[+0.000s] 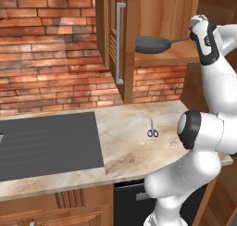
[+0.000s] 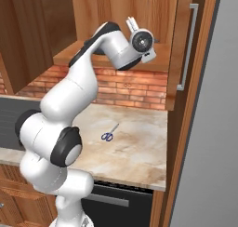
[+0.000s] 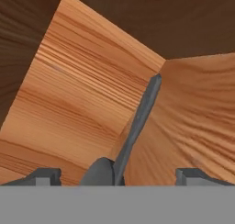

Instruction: Pick the pan from the cabinet and place it on the stove. Then turn on the stove burner for the pan.

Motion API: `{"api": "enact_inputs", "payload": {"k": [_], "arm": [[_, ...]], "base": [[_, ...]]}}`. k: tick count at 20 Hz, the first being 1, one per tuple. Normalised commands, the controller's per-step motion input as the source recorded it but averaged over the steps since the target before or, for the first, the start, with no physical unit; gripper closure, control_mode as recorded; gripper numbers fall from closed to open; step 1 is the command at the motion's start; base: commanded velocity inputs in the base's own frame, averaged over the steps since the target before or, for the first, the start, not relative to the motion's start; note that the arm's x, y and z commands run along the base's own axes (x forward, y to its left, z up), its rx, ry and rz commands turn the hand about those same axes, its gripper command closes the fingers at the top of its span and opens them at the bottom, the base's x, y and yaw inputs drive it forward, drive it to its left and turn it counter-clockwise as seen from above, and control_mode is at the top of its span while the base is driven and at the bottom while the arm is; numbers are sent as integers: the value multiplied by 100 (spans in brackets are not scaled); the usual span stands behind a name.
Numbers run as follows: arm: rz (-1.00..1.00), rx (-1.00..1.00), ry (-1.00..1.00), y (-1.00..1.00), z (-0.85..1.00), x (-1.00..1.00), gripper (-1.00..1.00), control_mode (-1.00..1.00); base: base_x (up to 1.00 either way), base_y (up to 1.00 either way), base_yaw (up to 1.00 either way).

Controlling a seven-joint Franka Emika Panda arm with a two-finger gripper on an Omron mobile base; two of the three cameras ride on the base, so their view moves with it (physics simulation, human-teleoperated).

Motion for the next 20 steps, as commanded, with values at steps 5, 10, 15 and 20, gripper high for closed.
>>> {"api": "enact_inputs", "payload": {"k": [5, 10, 15, 20], "arm": [[0, -8, 4, -19, -10, 3, -100, -100], [0, -2, 0, -12, -12, 4, -100, -100], [0, 0, 0, -8, -11, 1, -100, -100], [0, 0, 0, 0, -10, 13, -100, -100]], "base": [[0, 0, 0], [0, 0, 0], [0, 0, 0], [0, 0, 0]]}}
